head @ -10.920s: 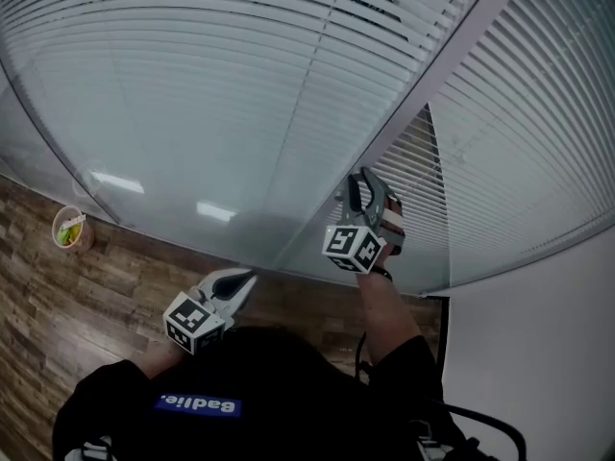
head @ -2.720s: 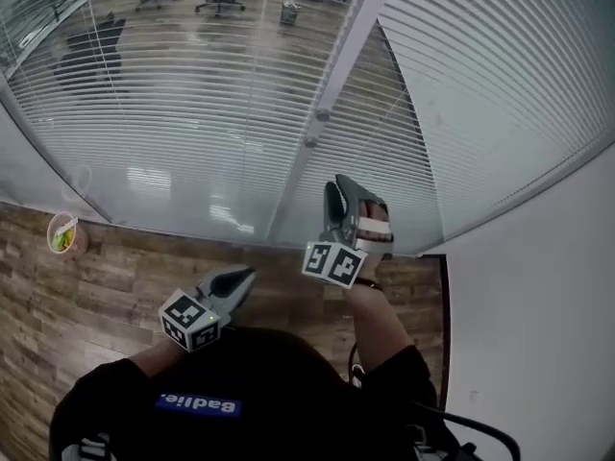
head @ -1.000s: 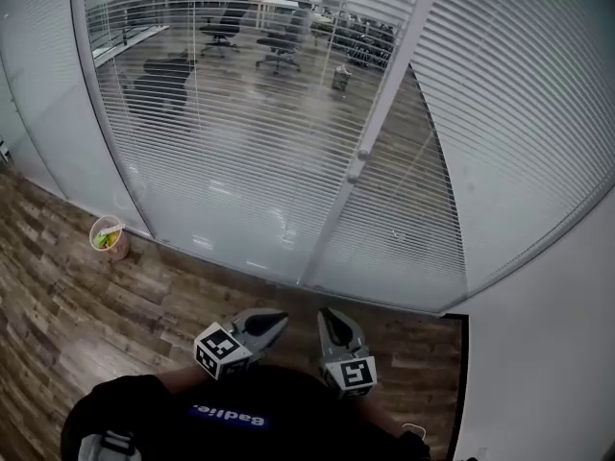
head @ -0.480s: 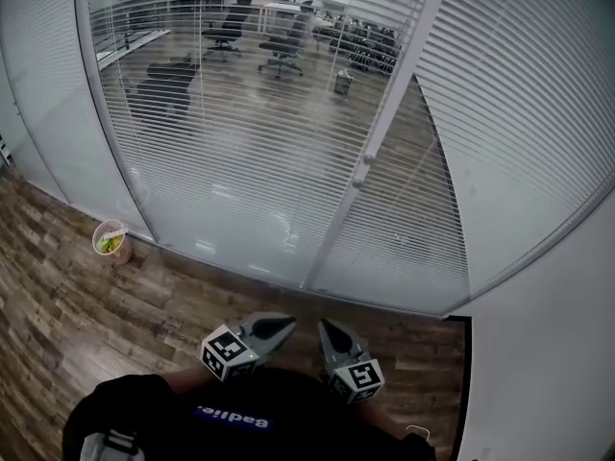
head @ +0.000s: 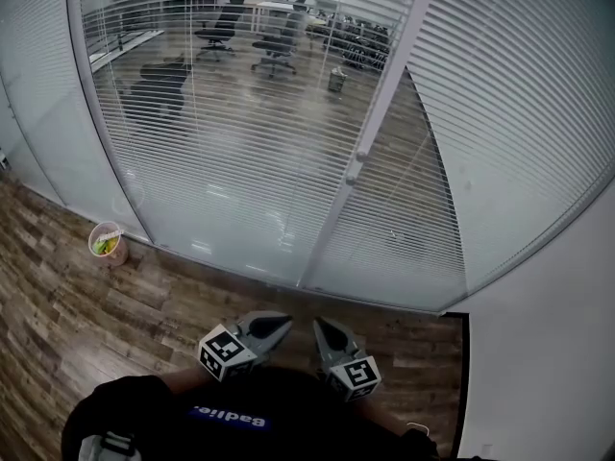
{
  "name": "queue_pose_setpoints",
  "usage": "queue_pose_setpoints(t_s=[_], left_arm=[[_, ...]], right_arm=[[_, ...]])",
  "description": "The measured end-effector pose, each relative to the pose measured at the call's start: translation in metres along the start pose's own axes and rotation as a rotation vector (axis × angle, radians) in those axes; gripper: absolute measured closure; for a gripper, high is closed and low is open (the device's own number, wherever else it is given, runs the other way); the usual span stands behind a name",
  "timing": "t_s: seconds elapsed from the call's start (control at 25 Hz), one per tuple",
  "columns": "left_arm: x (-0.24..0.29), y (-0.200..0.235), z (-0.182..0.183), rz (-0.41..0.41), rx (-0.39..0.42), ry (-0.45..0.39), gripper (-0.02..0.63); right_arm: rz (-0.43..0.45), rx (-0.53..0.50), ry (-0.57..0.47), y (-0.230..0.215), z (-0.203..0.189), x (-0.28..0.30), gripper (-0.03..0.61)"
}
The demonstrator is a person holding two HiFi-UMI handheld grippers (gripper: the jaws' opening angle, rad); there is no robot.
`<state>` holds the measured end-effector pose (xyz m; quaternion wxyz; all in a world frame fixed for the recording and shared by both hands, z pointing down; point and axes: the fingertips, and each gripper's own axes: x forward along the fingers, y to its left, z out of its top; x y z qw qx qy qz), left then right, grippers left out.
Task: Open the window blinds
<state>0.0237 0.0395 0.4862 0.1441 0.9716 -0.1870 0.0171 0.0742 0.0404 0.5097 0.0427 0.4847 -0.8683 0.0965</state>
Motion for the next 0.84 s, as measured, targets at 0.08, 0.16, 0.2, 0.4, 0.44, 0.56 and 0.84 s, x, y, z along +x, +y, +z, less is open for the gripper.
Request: queue_pose_setpoints(t_s=[0.08, 0.16, 0.2, 0.4, 0.44, 0.56, 0.84], left_arm=[[0.0010, -0.0003, 0.0000, 0.001, 0.002, -0.001, 0.614], [0.0015, -0.0009, -0.0002, 0.001, 0.004, -0.001, 0.614], [0.0016, -0.0011, -0.0002, 0.003, 0.004, -0.001, 0.614], [0.0004, -0.0019, -0.0014, 0.009, 0.004, 0.000, 0.614], [0.0000, -0.0018, -0.0013, 0.011, 0.004, 0.000, 0.614], [-0.0008, -0.0009, -0.0002, 0.017, 0.004, -0.002, 0.614], [-0.0004, 0.0018, -0.0016, 0.024, 0.001, 0.000, 0.614]], right_arm=[[0.001, 0.007, -0.003, -0.0010, 0.0008, -0.0003, 0.577], [0.006, 0.005, -0.001, -0.0004, 0.0014, -0.0004, 0.577], [0.008, 0.005, 0.001, -0.0006, 0.0005, -0.0003, 0.577], [0.006, 0.013, 0.001, -0.0029, -0.0031, -0.0015, 0.577], [0.007, 0.010, 0.003, -0.0031, -0.0038, -0.0015, 0.577], [0.012, 0.000, 0.004, -0.0026, -0.0027, 0.0001, 0.577], [0.020, 0.011, 0.022, -0.0007, -0.0045, 0.0027, 0.577]])
